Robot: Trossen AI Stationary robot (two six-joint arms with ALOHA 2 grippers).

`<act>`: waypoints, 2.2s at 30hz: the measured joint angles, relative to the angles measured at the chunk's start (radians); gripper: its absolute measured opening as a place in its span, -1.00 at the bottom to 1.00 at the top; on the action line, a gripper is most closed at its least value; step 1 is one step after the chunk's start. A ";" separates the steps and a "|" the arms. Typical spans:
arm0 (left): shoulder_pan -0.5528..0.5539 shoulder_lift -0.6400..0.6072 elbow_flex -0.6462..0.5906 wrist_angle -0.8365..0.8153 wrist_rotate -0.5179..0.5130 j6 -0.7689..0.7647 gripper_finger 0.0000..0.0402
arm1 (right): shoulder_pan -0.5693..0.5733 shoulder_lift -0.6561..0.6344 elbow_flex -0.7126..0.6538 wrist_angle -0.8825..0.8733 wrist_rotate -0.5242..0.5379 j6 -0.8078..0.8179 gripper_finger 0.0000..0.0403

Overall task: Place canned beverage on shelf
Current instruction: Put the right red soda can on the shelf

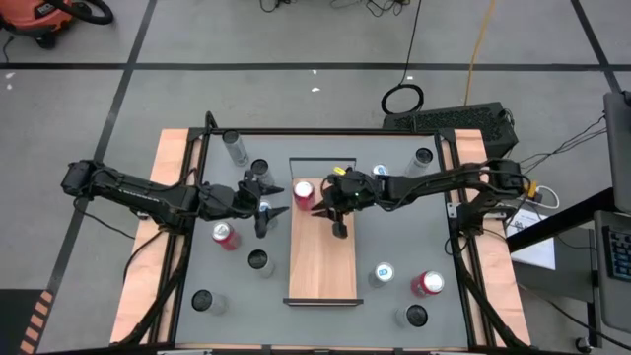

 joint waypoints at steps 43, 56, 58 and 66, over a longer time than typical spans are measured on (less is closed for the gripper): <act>-0.259 -0.229 0.104 -0.603 0.095 -0.178 0.26 | 0.109 -0.192 0.000 -0.223 0.061 -0.172 -0.83; -0.363 -0.229 0.104 -0.632 0.113 -0.202 0.26 | 0.109 -0.193 0.000 -0.222 0.061 -0.219 -0.83; -0.384 -0.229 0.104 -0.638 0.113 -0.202 0.26 | 0.109 -0.193 0.000 -0.223 0.061 -0.221 -0.83; -0.443 -0.231 0.172 -0.788 0.109 -0.223 0.26 | 0.109 -0.193 0.000 -0.223 0.061 -0.217 -0.83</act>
